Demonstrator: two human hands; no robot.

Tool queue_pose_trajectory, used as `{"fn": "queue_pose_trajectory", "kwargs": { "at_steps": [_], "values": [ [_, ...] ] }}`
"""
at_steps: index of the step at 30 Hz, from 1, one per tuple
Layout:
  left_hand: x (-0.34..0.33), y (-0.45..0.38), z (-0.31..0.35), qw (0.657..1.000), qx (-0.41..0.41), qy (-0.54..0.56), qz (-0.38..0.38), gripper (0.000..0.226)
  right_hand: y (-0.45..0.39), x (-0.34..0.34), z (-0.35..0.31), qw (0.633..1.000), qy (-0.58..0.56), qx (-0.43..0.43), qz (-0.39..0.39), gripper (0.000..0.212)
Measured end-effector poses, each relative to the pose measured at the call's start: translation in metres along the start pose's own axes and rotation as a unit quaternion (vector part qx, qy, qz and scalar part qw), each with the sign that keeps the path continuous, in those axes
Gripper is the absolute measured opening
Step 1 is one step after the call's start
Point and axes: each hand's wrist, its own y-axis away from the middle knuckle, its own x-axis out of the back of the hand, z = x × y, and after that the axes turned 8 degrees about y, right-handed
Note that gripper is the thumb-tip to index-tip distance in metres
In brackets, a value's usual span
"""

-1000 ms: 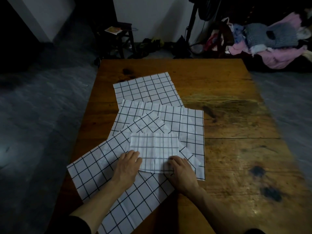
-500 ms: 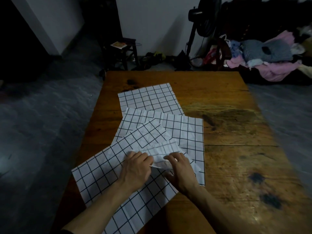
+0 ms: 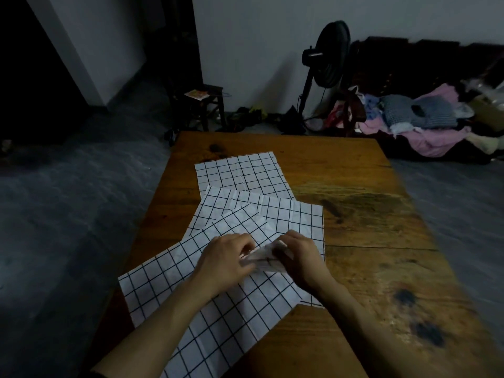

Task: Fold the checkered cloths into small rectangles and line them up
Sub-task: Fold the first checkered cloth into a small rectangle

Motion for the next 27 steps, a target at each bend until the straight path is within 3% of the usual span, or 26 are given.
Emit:
{"fn": "queue_pose_trajectory", "kwargs": {
  "at_steps": [4, 7, 12, 14, 17, 27],
  "values": [
    [0.0, 0.009, -0.028, 0.995, 0.08, 0.063, -0.004, 0.013, 0.004, 0.009, 0.012, 0.996, -0.045, -0.069, 0.024, 0.007],
    [-0.005, 0.011, -0.029, 0.992, 0.066, 0.106, 0.012, 0.011, 0.008, 0.01, 0.015, 0.991, -0.091, -0.098, 0.023, 0.008],
    [0.002, 0.016, -0.019, 0.971, 0.059, 0.225, 0.054, 0.012, 0.009, 0.02, 0.021, 0.988, -0.116, -0.093, -0.029, 0.013],
    [0.004, 0.021, -0.018, 0.959, 0.09, 0.26, 0.065, 0.014, 0.011, 0.025, 0.023, 0.989, -0.099, -0.11, -0.03, 0.002],
    [0.006, 0.028, -0.022, 0.939, 0.12, 0.317, 0.061, 0.029, 0.016, 0.028, 0.02, 0.984, -0.124, -0.116, -0.057, 0.01],
    [0.006, 0.034, -0.026, 0.898, 0.164, 0.407, 0.032, 0.022, 0.021, 0.027, 0.024, 0.941, -0.26, -0.153, -0.152, 0.012]
  ]
}}
